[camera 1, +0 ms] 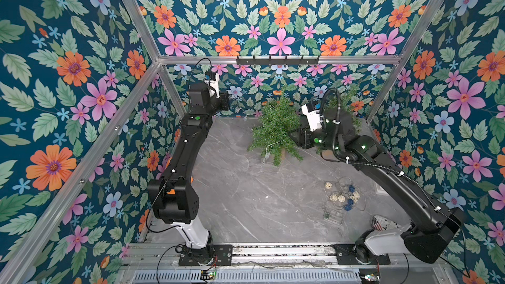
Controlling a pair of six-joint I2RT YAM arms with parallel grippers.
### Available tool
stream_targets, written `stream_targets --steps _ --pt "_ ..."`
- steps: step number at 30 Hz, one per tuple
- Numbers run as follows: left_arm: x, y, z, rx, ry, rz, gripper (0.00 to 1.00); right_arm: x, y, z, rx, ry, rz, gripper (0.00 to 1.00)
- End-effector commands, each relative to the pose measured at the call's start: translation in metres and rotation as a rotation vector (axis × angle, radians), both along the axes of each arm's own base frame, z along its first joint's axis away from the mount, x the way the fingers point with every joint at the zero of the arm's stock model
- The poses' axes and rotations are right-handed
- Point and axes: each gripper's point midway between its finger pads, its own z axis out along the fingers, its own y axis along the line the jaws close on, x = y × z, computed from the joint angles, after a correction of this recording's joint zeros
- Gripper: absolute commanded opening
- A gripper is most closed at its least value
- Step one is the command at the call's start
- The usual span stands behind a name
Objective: Wrap string light around the christmas tree
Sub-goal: Wrap the light string around the Christmas tree.
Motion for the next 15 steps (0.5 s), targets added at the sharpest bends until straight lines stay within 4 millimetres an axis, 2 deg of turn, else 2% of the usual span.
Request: stream_targets --steps 1,5,6,9,12,15 --pt "-0.006 -0.003 0.012 0.018 -0.055 -0.032 0.0 0.006 0.025 0.011 -0.058 -0.117 -0.013 0.49" --pt "-0.017 -0.007 0.009 0.069 -0.097 -0.076 0.0 0.014 0.083 0.002 -0.021 -0.08 0.08 0.47" --pt "-0.019 -0.005 0.008 0.077 -0.106 -0.078 0.0 0.022 0.102 -0.005 -0.025 -0.069 0.094 0.47" --pt "-0.019 -0.001 0.012 0.075 -0.138 -0.088 0.0 0.046 0.14 -0.019 -0.029 -0.066 0.092 0.47" --pt "-0.016 0.001 0.017 0.072 -0.168 -0.094 0.0 0.073 0.168 -0.027 -0.043 -0.102 0.054 0.47" --pt "-0.014 0.001 0.019 0.062 -0.18 -0.108 0.0 0.105 0.185 -0.042 -0.101 -0.179 -0.016 0.48"
